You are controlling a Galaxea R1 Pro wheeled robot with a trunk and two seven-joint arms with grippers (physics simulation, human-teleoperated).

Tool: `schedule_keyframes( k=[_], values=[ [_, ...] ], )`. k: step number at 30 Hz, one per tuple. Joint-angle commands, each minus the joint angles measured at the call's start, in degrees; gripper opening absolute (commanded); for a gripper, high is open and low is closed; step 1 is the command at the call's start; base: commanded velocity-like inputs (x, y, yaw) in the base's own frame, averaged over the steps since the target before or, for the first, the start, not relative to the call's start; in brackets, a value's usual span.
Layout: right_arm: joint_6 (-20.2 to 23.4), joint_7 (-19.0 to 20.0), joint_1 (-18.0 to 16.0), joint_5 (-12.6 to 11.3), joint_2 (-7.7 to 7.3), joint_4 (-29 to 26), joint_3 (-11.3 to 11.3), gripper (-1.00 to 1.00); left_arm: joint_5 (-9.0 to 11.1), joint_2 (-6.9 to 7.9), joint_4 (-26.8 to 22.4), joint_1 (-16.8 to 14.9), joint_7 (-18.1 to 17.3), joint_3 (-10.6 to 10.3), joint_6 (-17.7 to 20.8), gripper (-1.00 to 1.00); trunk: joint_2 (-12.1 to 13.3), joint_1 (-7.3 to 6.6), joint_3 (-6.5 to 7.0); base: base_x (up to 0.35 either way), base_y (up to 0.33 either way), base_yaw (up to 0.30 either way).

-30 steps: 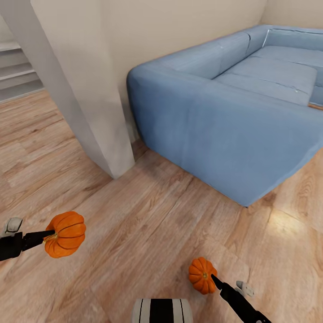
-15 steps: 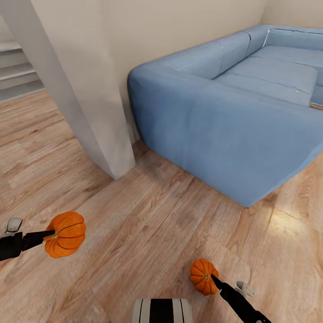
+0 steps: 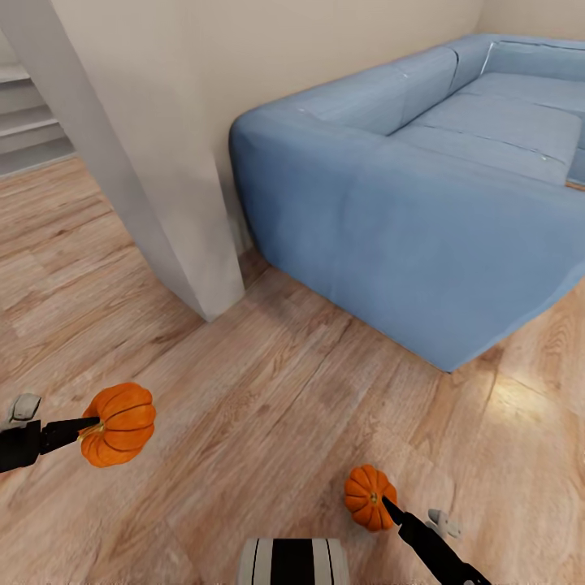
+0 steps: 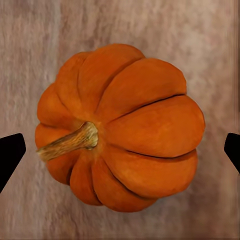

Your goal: Place each of the two pumpkins and all three candles from the living room inside a cabinet in the living room (use any cabinet), then make sure every cabinet is closed, and position the cauldron so it is next to a table in the living room.

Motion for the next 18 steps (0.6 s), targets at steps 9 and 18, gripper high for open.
schedule_keyframes(
  k=[9, 18],
  values=[
    [-0.02, 0.32, -0.04, -0.29, 0.02, 0.1, -0.07, 1.0, 0.07, 0.06, -0.02, -0.03, -0.38, -0.01, 0.26, -1.0, -0.14, 0.22, -2.03, 0.0, 0.0, 0.0],
    [-0.02, 0.33, -0.04, -0.27, 0.07, 0.09, -0.07, 1.0, -0.48, 0.09, -0.08, 0.21, -6.48, -0.01, 0.21, -1.0, -0.2, 0.35, -3.14, 0.0, 0.0, 0.0]
  ],
)
